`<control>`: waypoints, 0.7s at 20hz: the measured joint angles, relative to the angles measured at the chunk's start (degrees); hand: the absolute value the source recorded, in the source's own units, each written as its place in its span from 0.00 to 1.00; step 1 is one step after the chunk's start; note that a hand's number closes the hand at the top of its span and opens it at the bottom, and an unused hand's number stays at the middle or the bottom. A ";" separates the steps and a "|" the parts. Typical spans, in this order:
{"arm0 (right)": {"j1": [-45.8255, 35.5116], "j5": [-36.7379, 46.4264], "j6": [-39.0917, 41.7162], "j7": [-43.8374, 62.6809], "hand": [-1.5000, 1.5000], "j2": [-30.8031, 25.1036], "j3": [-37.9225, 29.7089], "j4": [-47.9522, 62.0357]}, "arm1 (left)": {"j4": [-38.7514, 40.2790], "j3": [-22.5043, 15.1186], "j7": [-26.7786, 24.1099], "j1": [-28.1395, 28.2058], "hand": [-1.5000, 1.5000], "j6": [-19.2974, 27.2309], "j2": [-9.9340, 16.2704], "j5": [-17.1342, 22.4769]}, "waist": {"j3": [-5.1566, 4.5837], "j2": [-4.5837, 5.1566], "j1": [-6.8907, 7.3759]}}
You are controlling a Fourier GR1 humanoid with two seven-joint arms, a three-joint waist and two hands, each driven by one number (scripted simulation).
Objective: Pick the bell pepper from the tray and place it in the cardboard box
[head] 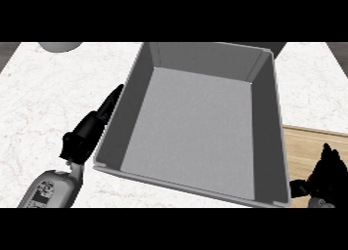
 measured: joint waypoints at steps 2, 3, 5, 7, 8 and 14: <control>0.30 0.33 -0.28 -0.30 0.00 -0.22 -0.50 0.59 | 0.25 0.73 -1.27 0.53 0.50 -0.96 0.18 0.14 | -0.11 -0.10 0.00; 0.15 0.47 -0.32 -0.29 0.00 -0.21 -0.71 0.86 | -0.82 0.70 -0.43 0.90 0.50 -0.97 0.08 -0.04 | -0.15 -0.13 0.03; -1.01 -0.30 0.01 -0.69 1.00 -0.91 -2.11 2.49 | -0.55 0.71 0.06 0.13 0.50 -0.77 -0.67 -0.71 | -0.14 -0.11 0.03; -0.93 -0.82 -0.11 -0.98 1.00 -0.66 -2.31 3.01 | -0.10 0.92 -0.27 0.51 0.50 -1.21 -1.03 -1.10 | -0.21 -0.17 0.02; -0.63 -0.53 -0.06 -0.73 1.00 -0.32 -1.73 2.41 | -0.30 1.11 -0.38 0.82 0.50 -1.48 -1.13 -1.12 | -0.26 -0.21 -0.01; -0.86 0.72 -1.14 -2.33 1.00 -1.83 -1.58 4.53 | -0.65 1.69 -0.31 0.91 0.50 -2.05 -1.73 -1.94 | -0.65 -0.48 0.05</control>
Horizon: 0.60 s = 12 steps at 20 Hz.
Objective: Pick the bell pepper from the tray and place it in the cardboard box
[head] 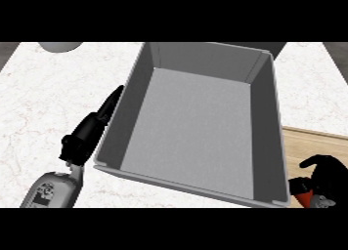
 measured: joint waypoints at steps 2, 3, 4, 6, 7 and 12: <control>-0.38 -0.17 1.17 -2.89 1.00 -1.70 1.66 -0.24 | 0.25 -0.06 0.19 -0.34 0.50 -0.02 -0.26 -0.35 | 0.13 0.11 0.14; -0.99 -0.77 2.47 -6.50 1.00 -2.97 4.07 -0.60 | 0.32 -0.29 0.26 -0.55 0.50 -0.19 -0.38 -0.36 | 0.19 0.18 0.84; -1.83 -1.26 3.99 -10.33 1.00 -4.15 7.04 -0.92 | 0.24 -0.61 0.28 -0.90 0.50 -0.47 -0.52 -0.33 | 0.25 0.28 2.07; -3.52 -1.89 7.25 -18.24 1.00 -6.85 13.22 -1.82 | 0.13 -1.24 0.14 -1.56 0.50 -1.02 -0.80 -0.31 | 0.37 0.51 4.91; -4.21 -2.17 8.35 -21.46 1.00 -8.09 15.58 -2.05 | -0.18 0.36 -0.39 -1.52 0.50 -1.24 0.53 -0.10 | 0.51 0.61 6.56; -7.45 -3.68 12.02 -37.82 1.00 -14.61 26.49 -4.24 | -0.11 8.79 -1.17 -0.38 0.50 -3.65 7.74 1.74 | 1.13 0.93 10.46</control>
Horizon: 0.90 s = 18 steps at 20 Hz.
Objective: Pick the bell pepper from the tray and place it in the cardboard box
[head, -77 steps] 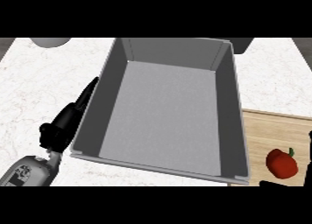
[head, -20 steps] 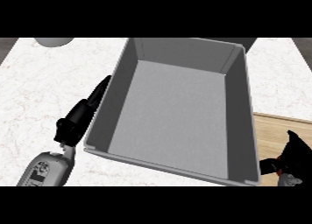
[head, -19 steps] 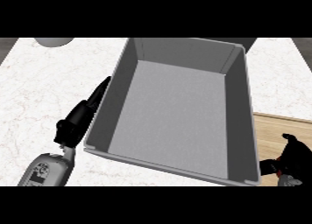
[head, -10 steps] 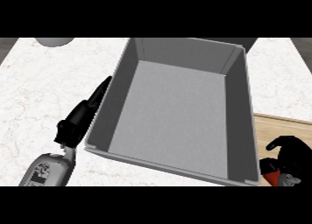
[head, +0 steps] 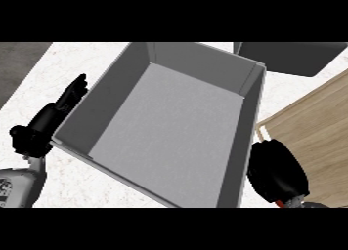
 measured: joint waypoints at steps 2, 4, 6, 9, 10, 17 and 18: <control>-1.46 -0.94 -0.03 -6.99 1.00 -2.54 3.48 -2.49 | 1.04 3.03 -0.15 0.22 0.50 -1.14 2.34 0.90 | 0.17 -0.06 -0.51; -2.87 -2.10 -0.56 -14.07 1.00 -5.02 6.40 -5.39 | 2.06 5.55 -0.22 0.23 0.50 -2.24 4.09 1.84 | 0.35 -0.11 -1.76; -4.06 -3.72 -1.11 -21.03 1.00 -7.44 8.59 -8.69 | 2.96 7.31 -0.41 0.35 0.50 -3.54 5.21 2.85 | 0.46 -0.18 -3.40; -5.04 -8.19 -1.46 -31.41 1.00 -11.06 9.82 -13.43 | 3.91 8.58 -0.69 0.38 0.50 -5.14 5.70 3.99 | 0.56 -0.09 -5.99; -5.55 -10.07 -1.75 -34.85 1.00 -11.74 9.98 -14.94 | 3.02 8.30 -0.92 0.56 0.50 -5.63 5.38 4.23 | 0.68 -0.19 -6.69; -5.70 -28.69 0.03 -55.31 1.00 -18.30 1.84 -21.68 | -3.62 4.67 0.33 3.59 0.50 -5.54 2.10 4.09 | 1.04 -0.46 -10.36; -5.68 -31.87 0.23 -56.98 1.00 -19.03 -0.74 -21.69 | -4.74 4.29 0.74 4.01 0.50 -5.27 1.78 3.94 | 1.05 -0.48 -10.66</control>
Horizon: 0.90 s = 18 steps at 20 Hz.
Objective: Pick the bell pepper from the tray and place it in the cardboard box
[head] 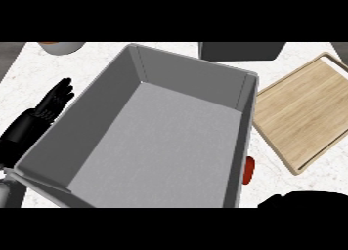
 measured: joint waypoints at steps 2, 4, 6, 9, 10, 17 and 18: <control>0.24 -6.08 0.15 -2.39 1.00 -2.11 -5.21 1.27 | -2.04 -1.06 0.51 1.16 0.50 0.60 -1.11 -0.27 | -0.04 0.03 -0.34; 0.35 -12.41 0.77 -3.65 1.00 -4.55 -9.96 2.72 | -3.54 -2.47 1.29 1.83 0.50 1.54 -2.34 -1.05 | -0.13 0.01 -0.68; -0.45 -18.49 1.62 -4.28 1.00 -7.34 -14.81 5.36 | -3.95 -4.38 2.13 1.50 0.50 2.69 -4.01 -2.31 | -0.33 0.15 -0.78; -2.18 -26.54 3.12 -4.53 1.00 -11.54 -20.88 9.62 | -2.45 -6.63 2.68 -0.29 0.50 4.47 -6.75 -4.20 | -0.64 0.31 -0.65; -3.41 -28.19 3.34 -4.97 1.00 -12.76 -22.30 12.29 | -2.32 -7.04 2.77 -0.69 0.50 4.62 -7.27 -4.39 | -0.67 0.35 -0.25; -13.06 -36.97 6.28 1.22 1.00 -16.14 -22.96 19.18 | -0.06 -9.79 1.83 -2.71 0.50 5.90 -10.68 -7.16 | -0.88 0.31 0.86; -14.17 -37.31 6.54 1.89 1.00 -15.82 -22.19 19.78 | -0.03 -10.02 2.16 -2.93 0.50 6.19 -11.03 -7.59 | -0.89 0.30 0.94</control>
